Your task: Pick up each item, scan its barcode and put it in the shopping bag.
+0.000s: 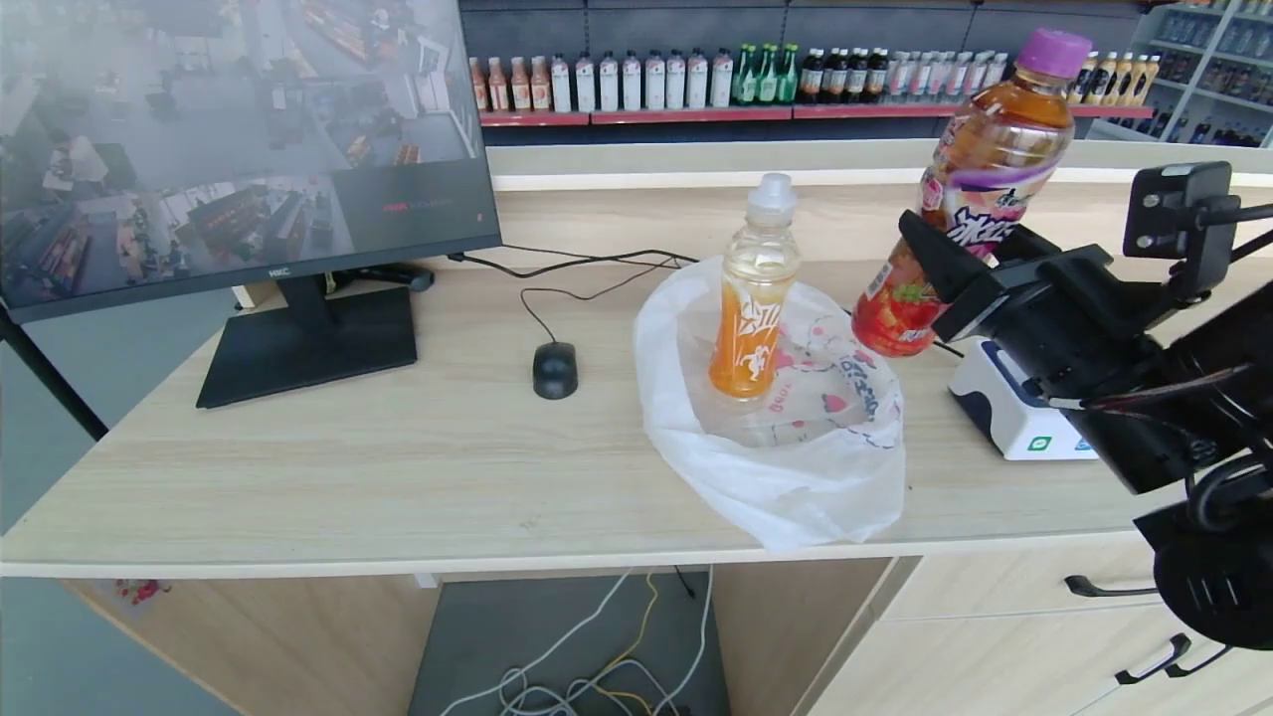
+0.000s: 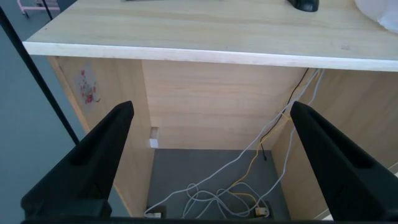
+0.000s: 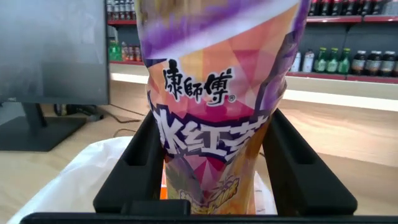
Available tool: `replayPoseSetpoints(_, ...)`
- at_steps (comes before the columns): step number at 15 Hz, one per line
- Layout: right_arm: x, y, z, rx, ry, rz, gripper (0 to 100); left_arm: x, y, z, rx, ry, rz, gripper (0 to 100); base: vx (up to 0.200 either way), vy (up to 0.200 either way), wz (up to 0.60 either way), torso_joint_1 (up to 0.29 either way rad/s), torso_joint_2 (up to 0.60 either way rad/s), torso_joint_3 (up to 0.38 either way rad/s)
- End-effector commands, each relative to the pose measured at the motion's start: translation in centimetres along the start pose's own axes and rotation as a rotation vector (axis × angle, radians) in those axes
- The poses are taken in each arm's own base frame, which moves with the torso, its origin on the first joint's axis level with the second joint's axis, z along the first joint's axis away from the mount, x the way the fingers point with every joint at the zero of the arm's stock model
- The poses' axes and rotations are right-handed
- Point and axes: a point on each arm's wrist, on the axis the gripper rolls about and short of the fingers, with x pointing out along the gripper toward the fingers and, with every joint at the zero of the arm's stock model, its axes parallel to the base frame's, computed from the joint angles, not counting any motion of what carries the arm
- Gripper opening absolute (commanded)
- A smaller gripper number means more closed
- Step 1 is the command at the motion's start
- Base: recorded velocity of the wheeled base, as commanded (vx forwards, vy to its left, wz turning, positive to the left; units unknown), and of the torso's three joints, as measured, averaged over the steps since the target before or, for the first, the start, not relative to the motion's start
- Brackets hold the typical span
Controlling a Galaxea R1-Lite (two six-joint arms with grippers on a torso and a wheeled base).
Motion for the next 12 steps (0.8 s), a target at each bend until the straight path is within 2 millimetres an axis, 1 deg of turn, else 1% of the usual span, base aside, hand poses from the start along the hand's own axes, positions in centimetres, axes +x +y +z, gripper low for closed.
replayPoseSetpoints(1,1.1,-1.1,-3.0,-0.018,0.058,-0.025,0,0.0,0.0,0.0,0.000,0.000,0.000,100,0.000,0.000,0.00,0.000,0.00,0.000)
replayPoseSetpoints(5,2.2,-1.2,-5.6,-0.015,0.096,-0.025,0,0.0,0.0,0.0,0.005,0.000,-0.002,100,0.000,0.000,0.00,0.000,0.00,0.000)
replayPoseSetpoints(7,2.7,-1.2,-7.2,-0.012,0.122,-0.022,0,0.0,0.0,0.0,0.005,0.001,-0.002,100,0.000,0.000,0.00,0.000,0.00,0.000)
replayPoseSetpoints(10,3.7,-1.3,-9.0,-0.020,0.131,-0.023,0,0.0,0.0,0.0,0.005,0.001,-0.002,100,0.000,0.000,0.00,0.000,0.00,0.000)
replayPoseSetpoints(12,3.9,-1.1,-10.2,-0.019,0.151,-0.017,0,0.0,0.0,0.0,0.003,0.001,-0.002,100,0.000,0.000,0.00,0.000,0.00,0.000)
